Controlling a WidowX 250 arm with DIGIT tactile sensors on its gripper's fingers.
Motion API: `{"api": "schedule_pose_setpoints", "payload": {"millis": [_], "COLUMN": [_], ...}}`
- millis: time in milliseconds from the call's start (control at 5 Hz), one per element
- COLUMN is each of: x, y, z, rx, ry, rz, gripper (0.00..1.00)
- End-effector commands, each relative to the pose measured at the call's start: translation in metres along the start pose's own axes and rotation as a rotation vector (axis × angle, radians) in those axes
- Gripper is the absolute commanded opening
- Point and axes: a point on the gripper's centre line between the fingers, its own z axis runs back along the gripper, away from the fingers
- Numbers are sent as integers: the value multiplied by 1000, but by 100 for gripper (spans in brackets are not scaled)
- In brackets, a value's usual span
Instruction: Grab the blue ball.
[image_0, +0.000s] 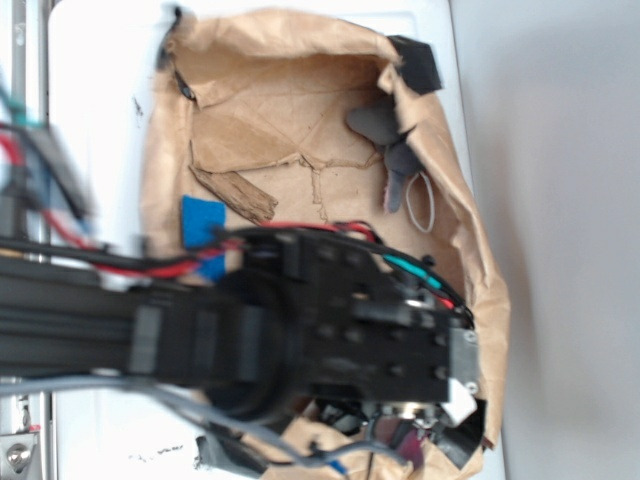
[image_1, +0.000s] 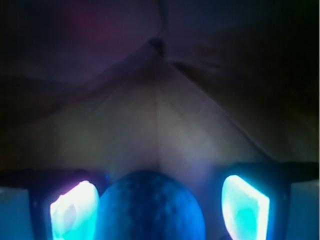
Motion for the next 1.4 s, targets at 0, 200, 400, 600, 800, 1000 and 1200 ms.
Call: {"api": "schedule_pose_setpoints", "payload": {"millis": [0, 200, 400, 600, 800, 1000, 1200], "x": [4, -12, -29, -45, -72, -112, -129], "y": [2, -2, -1, 5, 16, 22, 17], "z": [39, 68, 82, 97, 118, 138, 143], "rx": [-11, -14, -33, -17, 84, 127, 149], "ry": [-70, -98, -128, -104, 175, 202, 140], "rz": [-7, 10, 32, 126, 351, 577, 570], "gripper": [0, 0, 0, 0, 0, 0, 0]}}
